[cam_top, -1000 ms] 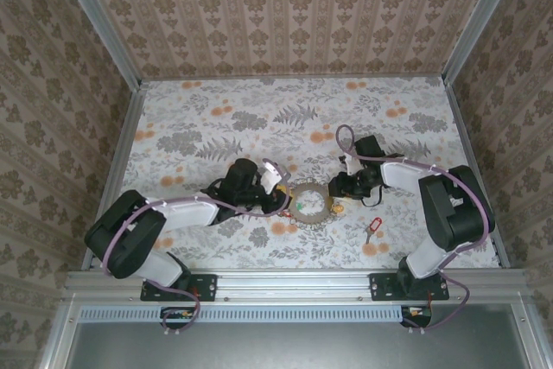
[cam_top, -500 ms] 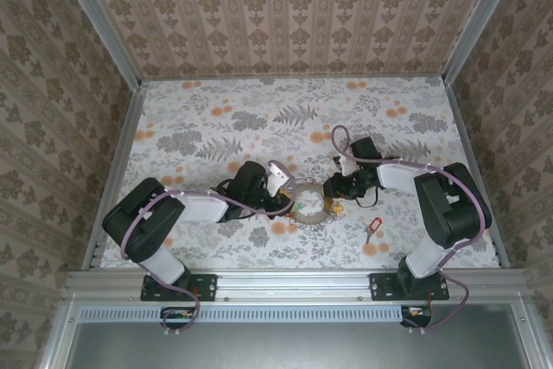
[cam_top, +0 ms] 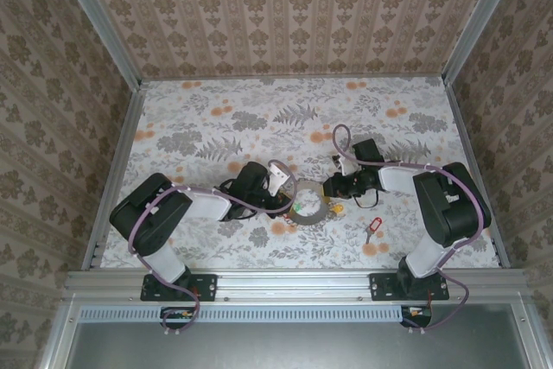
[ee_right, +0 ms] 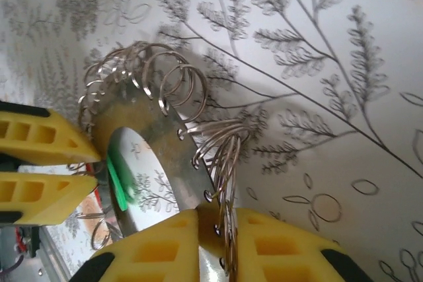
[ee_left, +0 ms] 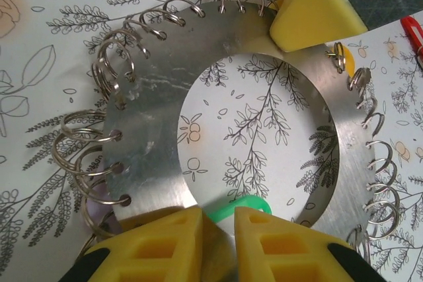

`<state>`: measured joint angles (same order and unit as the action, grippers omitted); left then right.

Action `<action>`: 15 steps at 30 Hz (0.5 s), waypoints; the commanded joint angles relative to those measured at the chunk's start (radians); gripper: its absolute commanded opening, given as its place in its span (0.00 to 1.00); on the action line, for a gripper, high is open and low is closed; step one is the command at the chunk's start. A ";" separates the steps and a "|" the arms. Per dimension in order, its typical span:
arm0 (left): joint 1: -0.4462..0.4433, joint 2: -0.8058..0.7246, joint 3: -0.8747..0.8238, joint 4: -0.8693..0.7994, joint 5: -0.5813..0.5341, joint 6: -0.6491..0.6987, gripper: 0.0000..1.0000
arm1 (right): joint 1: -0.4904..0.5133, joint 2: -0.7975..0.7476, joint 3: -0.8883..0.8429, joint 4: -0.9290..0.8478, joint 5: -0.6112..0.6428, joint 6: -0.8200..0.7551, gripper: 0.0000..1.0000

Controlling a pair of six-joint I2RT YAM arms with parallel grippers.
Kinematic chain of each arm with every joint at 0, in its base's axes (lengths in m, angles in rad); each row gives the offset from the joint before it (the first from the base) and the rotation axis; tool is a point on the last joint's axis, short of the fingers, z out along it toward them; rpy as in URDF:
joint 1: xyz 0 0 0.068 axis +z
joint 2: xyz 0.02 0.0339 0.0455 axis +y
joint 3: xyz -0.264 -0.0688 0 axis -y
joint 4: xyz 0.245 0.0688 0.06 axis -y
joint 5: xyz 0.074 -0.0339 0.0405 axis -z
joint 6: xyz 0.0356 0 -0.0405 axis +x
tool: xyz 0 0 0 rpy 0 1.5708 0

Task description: Put the keys on the keyring

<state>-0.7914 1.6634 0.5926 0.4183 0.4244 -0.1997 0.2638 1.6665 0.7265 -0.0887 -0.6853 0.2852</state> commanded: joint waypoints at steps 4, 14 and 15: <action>-0.005 -0.051 -0.003 0.025 -0.047 -0.014 0.22 | -0.010 -0.037 -0.024 0.062 -0.100 -0.012 0.04; 0.120 -0.332 -0.049 0.079 -0.084 -0.109 0.38 | -0.093 -0.192 -0.068 0.274 -0.220 0.252 0.00; 0.138 -0.359 -0.050 0.075 -0.086 -0.127 0.42 | -0.099 -0.209 -0.065 0.286 -0.220 0.274 0.00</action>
<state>-0.6930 1.3670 0.5621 0.4603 0.3557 -0.2550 0.1795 1.5253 0.6617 0.0803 -0.8249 0.4442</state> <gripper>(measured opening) 0.405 0.085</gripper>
